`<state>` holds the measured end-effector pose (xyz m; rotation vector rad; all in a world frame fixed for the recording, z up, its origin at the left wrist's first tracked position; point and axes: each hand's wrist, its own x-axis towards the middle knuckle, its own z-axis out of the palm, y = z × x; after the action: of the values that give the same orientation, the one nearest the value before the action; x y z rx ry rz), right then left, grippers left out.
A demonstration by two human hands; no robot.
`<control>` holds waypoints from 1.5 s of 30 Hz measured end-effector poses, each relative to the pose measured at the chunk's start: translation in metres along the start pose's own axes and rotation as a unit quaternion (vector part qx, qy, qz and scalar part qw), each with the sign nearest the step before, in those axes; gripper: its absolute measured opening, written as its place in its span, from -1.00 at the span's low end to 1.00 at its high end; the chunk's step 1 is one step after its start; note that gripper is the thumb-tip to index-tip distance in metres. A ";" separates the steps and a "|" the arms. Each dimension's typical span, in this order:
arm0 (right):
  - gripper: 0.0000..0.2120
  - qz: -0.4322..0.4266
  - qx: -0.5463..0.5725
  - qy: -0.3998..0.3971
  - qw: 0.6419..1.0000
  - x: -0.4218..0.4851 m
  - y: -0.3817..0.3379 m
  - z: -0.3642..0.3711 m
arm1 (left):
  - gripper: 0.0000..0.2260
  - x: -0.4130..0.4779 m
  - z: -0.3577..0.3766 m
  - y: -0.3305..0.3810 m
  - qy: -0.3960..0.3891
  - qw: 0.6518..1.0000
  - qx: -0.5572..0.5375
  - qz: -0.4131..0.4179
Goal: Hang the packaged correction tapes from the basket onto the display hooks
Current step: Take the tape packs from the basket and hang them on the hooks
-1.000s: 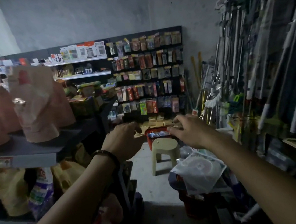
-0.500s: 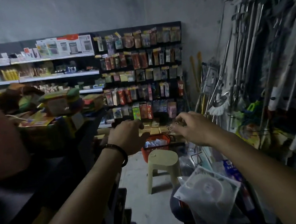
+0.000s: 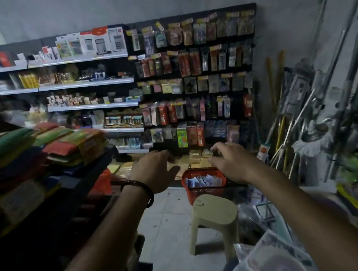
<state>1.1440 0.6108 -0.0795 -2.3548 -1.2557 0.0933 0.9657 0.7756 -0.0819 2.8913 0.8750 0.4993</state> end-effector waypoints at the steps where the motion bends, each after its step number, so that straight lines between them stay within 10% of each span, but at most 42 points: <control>1: -0.50 -0.005 0.002 -0.005 1.000 0.019 0.006 0.003 | -0.71 0.013 0.006 -0.002 0.006 1.000 0.000 -0.008; 45: -0.63 -0.213 0.142 -0.232 0.939 0.605 -0.039 0.286 | -0.76 0.377 0.177 -0.270 0.058 0.908 0.076 -0.408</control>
<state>1.3869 1.2184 -0.2228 -1.8219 -1.8065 0.6723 1.1774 1.2120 -0.1872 2.2844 2.0498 0.5140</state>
